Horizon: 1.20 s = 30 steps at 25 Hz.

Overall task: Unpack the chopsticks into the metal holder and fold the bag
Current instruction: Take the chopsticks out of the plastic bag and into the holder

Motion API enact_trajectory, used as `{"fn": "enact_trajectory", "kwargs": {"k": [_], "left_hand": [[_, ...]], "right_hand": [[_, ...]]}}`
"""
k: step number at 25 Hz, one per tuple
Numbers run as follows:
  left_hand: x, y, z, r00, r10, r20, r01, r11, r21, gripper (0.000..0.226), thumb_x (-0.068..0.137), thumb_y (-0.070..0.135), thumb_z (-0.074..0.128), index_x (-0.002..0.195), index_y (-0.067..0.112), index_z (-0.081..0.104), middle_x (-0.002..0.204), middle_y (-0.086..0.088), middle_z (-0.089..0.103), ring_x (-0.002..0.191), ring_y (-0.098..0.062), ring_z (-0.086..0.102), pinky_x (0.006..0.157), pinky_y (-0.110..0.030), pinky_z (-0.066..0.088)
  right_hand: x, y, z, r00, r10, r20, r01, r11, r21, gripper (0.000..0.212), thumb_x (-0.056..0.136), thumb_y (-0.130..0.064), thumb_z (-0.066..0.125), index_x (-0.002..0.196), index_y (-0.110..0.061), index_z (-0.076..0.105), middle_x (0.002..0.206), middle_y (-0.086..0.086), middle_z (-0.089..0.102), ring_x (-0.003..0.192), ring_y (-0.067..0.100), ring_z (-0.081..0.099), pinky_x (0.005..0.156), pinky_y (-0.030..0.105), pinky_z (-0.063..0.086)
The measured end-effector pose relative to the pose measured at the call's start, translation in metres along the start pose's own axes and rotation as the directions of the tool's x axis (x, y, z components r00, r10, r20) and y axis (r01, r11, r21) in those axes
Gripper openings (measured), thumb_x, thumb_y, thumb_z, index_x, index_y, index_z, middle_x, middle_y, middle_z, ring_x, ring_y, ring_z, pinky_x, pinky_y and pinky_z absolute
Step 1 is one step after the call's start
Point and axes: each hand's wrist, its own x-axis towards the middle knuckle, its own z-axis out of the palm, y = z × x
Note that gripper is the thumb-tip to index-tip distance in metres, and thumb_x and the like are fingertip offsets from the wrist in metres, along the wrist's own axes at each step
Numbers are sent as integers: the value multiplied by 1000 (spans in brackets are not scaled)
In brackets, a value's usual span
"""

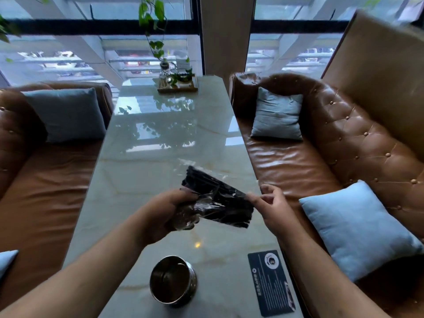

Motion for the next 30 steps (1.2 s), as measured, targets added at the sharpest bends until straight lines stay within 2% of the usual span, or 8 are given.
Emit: {"fn": "enact_trajectory", "kwargs": {"k": [3,5,10,16,20,23,25,30], "left_hand": [[-36,13,-14,998,13,66,-4,991,-137,15,83,32,71,88,19,77,75,-7,71,61,-21,69,57,-29,56],[-57,19,-16,996,15,90,-4,993,-116,31,79,47,75,90,18,80,74,-7,71,61,-22,68,57,-31,56],[-103,30,-39,954,264,-142,-257,964,64,89,52,88,73,125,39,63,113,2,78,95,-23,77,76,-44,60],[-144,33,-53,883,445,-149,-391,873,293,114,62,40,96,148,58,24,120,5,72,94,-21,77,75,-36,63],[-164,39,-76,919,395,-1,-389,906,-166,86,64,67,82,140,57,45,136,-5,68,120,-33,68,98,-59,53],[-178,31,-86,900,435,-20,-429,895,123,123,56,36,97,149,60,20,138,9,66,119,-26,70,97,-55,56],[-178,26,-80,862,497,-96,-443,832,334,114,64,34,95,150,55,24,128,10,70,105,-19,75,85,-42,62],[-171,45,-84,792,543,-280,-530,838,129,20,97,13,65,113,24,72,106,-15,79,85,-26,76,73,-37,58]], "right_hand": [[-23,-17,11,873,-49,485,-201,869,451,69,81,-55,81,138,-20,64,138,12,70,124,31,68,94,51,58],[-38,-32,22,811,-130,571,-257,797,547,56,89,-38,80,136,-12,66,133,20,71,120,38,70,92,57,58],[-63,-70,41,893,-176,414,-82,842,534,59,77,-29,84,127,-2,65,107,21,75,88,33,76,70,47,62],[-89,-81,61,896,-237,375,1,846,533,57,79,-30,84,128,-8,66,116,24,75,93,35,77,71,47,62],[-98,-92,62,884,-302,356,55,825,562,55,76,-35,90,123,-15,70,113,20,77,91,33,78,71,46,62],[-104,-101,62,878,-327,350,74,814,576,58,74,-37,91,124,-15,70,110,19,78,89,33,78,71,47,62],[-108,-105,62,875,-337,348,83,811,579,60,72,-37,92,123,-14,70,109,20,78,88,33,78,70,46,62],[-115,-122,63,857,-379,350,106,794,599,58,86,-43,80,128,-4,68,123,26,73,109,39,73,81,46,61]]}}
